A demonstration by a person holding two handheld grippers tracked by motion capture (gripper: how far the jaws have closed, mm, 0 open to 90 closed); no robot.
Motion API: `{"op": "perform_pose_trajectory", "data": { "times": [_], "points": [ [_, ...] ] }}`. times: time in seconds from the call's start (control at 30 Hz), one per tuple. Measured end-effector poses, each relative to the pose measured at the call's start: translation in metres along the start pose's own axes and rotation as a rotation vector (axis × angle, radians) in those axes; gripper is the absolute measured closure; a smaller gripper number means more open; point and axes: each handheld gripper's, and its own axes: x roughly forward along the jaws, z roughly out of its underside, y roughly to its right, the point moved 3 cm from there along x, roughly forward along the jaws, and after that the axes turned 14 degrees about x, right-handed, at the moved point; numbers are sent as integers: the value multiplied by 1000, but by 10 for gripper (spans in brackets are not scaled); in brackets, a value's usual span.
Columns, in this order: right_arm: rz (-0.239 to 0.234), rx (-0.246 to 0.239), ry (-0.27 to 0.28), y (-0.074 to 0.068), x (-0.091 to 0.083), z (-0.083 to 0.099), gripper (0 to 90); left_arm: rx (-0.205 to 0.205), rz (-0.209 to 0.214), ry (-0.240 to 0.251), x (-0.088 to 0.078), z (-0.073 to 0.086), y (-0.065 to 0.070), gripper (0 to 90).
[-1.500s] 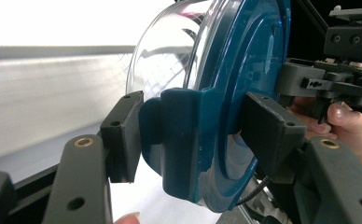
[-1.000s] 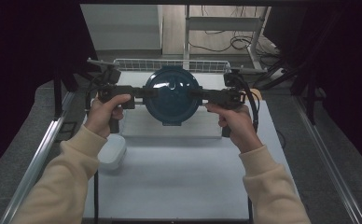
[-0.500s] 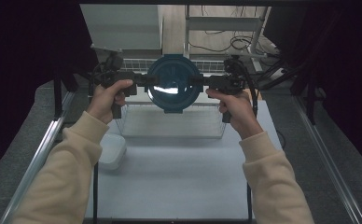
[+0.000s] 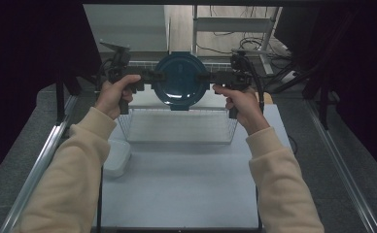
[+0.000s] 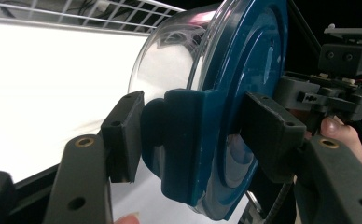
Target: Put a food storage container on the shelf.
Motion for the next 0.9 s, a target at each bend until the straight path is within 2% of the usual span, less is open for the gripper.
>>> {"op": "perform_pose_trajectory", "data": {
  "times": [0.13,0.17,0.23,0.27,0.4,0.63,0.77,0.83,0.9],
  "points": [
    [4,42,-26,16,15,-3,427,-31,-16,-20,11,2,-18,404],
    [10,46,-29,20,18,-3,426,-46,-8,-4,13,2,-21,406],
    [3,60,-17,22,19,-4,425,-56,-7,2,14,1,-23,411],
    [-1,72,-13,26,22,-7,421,-80,-9,4,17,0,-26,410],
    [-4,110,-10,33,27,-11,408,-122,-11,16,22,-1,-33,405],
    [-5,219,-11,46,36,-16,388,-173,-6,26,33,-2,-45,382],
    [2,268,-5,50,38,-17,383,-190,-3,42,38,-1,-50,374],
    [-2,298,-7,55,39,-17,382,-181,-6,49,39,-1,-51,372],
    [-8,294,-1,57,40,-17,382,-181,-6,52,40,-1,-51,371]
  ]
}}
